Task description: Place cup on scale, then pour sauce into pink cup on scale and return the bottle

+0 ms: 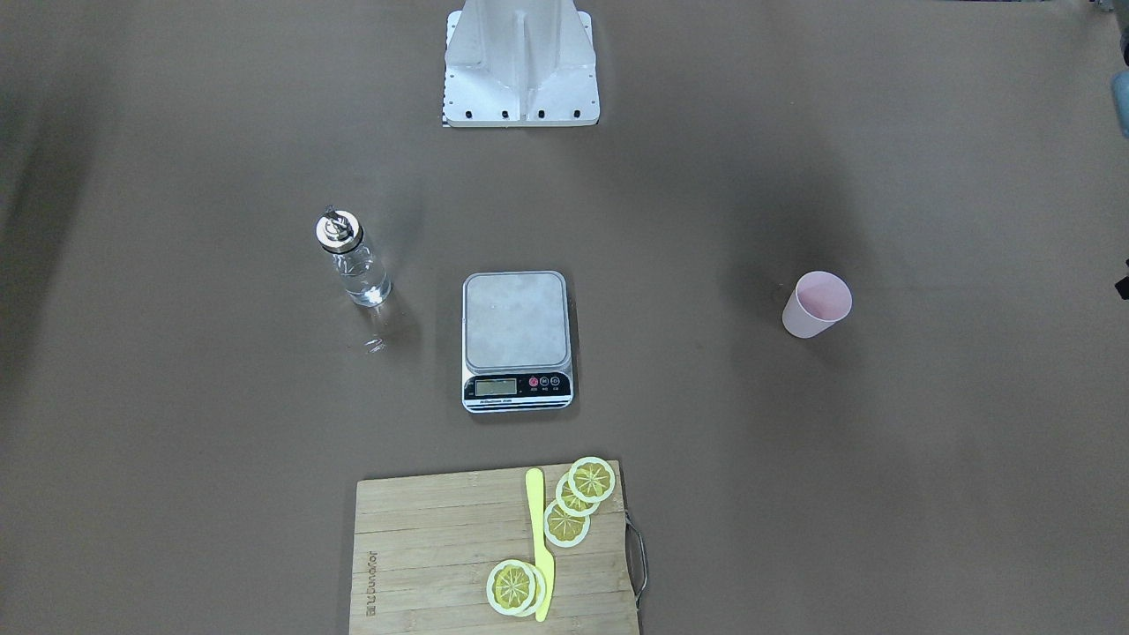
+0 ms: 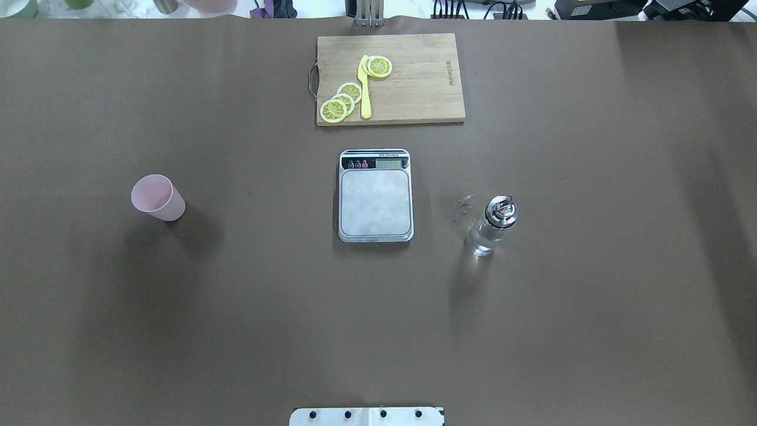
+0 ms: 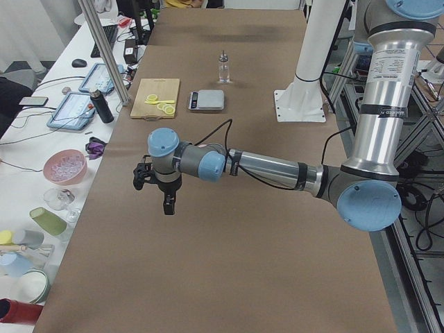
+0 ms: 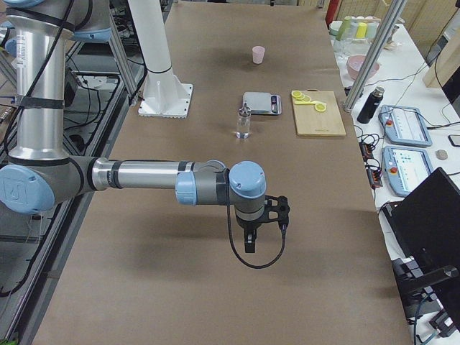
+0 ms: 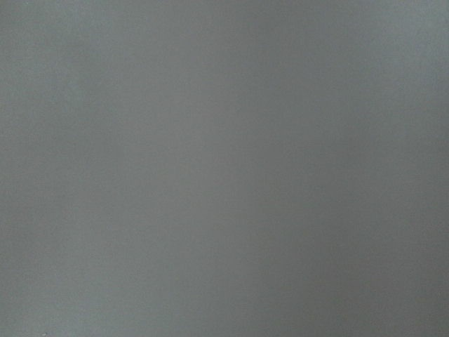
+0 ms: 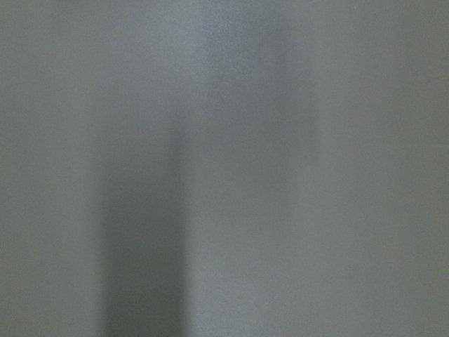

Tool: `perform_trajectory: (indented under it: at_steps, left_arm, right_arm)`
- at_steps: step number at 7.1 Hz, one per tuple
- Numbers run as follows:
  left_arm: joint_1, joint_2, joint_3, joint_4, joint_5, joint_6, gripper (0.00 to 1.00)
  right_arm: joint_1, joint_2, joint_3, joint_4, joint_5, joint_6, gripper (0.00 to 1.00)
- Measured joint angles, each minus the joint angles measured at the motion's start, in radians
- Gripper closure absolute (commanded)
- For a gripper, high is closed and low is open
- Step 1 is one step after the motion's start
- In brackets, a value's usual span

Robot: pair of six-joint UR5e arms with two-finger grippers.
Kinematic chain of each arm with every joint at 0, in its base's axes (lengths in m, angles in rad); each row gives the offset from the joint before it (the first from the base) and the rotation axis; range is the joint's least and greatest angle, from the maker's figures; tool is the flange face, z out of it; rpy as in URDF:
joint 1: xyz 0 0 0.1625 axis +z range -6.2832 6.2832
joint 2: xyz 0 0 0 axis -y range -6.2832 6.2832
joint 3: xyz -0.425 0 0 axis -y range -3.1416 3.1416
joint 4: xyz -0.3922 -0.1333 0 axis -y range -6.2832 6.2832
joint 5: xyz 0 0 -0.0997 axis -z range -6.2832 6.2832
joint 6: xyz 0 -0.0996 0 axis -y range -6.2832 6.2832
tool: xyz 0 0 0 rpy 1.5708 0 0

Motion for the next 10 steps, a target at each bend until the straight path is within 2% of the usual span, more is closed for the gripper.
perform_trajectory:
  at_steps: [2,5,8,10]
  left_arm:
    - [0.09,-0.062,-0.009,0.0,0.001,-0.193,0.01]
    - [0.22,-0.13,-0.033,0.0,0.005,-0.44,0.02]
    - [0.332,-0.125,-0.098,-0.003,0.043,-0.596,0.03]
    - [0.402,-0.107,-0.124,-0.01,0.097,-0.66,0.03]
  right_arm:
    - [-0.003,-0.024,0.001,0.108,0.077,0.003,0.0]
    - [-0.044,-0.086,0.002,0.374,0.219,0.009,0.0]
    - [-0.126,-0.101,-0.019,0.59,0.281,0.011,0.0]
    - [-0.185,-0.096,-0.032,0.716,0.282,0.053,0.0]
